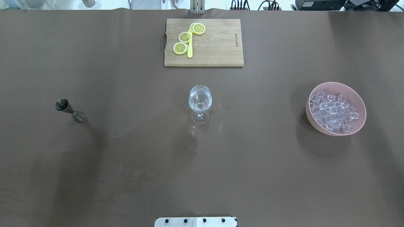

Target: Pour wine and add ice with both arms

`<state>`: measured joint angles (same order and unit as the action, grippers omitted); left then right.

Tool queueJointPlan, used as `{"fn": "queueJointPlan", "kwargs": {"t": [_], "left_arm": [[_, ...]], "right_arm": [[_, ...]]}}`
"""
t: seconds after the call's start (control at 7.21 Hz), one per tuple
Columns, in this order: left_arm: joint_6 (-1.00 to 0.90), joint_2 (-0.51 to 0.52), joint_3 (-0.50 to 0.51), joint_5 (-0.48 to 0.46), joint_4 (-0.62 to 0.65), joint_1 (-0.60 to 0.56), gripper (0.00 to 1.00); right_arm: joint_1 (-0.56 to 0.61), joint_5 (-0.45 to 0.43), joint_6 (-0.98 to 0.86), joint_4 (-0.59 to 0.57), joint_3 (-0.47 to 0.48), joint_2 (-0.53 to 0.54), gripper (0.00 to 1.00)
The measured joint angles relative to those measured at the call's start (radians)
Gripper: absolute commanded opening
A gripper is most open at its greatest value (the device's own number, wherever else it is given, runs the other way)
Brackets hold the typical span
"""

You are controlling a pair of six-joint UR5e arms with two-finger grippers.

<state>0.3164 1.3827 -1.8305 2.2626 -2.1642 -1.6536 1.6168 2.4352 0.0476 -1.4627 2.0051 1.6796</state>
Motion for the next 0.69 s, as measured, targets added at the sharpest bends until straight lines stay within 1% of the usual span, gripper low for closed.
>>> {"fn": "queueJointPlan", "kwargs": {"t": [0.55,0.69], "left_arm": [[-0.003,-0.015,0.005,0.001,-0.017,0.001,0.99],[-0.004,-0.023,0.008,0.001,-0.059,0.001,0.99]], "right_arm": [[-0.001,-0.013,-0.015,0.081,-0.045,-0.013,1.00],[-0.002,-0.012,-0.012,0.084,-0.049,-0.018,1.00]]}}
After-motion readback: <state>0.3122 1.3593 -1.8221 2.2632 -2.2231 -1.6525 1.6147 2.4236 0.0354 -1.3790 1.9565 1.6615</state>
